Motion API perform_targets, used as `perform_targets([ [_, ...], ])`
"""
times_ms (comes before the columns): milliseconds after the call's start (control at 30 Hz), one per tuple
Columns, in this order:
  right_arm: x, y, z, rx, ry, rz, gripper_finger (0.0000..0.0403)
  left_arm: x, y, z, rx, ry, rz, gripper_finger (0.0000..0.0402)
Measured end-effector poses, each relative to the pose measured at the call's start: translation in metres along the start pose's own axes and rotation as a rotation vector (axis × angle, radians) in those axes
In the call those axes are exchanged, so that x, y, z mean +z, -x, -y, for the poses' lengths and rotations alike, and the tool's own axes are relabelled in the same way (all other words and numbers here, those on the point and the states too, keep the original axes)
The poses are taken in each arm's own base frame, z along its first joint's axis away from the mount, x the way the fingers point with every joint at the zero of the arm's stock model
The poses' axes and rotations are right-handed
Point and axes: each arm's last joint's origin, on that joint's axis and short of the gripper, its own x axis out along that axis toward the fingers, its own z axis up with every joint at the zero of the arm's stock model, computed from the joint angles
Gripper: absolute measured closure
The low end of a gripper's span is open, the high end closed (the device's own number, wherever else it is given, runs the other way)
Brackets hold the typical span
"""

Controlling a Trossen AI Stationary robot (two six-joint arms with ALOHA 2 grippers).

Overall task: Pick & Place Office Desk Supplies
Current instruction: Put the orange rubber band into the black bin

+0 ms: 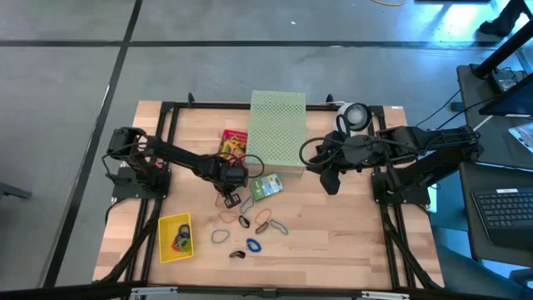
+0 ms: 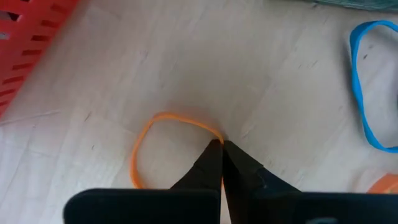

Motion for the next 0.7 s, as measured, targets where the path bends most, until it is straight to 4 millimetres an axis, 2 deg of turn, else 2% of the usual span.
perform_targets([
  [233,0.0,0.0,-0.001,0.021,0.002,-0.015,0.0273,-0.002,0.021,0.003,-0.041,-0.027,-0.048,0.04],
  [700,0.0,0.0,-0.001,0.021,0.002,-0.016,0.0273,-0.003,0.055,0.004,-0.104,0.009,0.06,0.04],
])
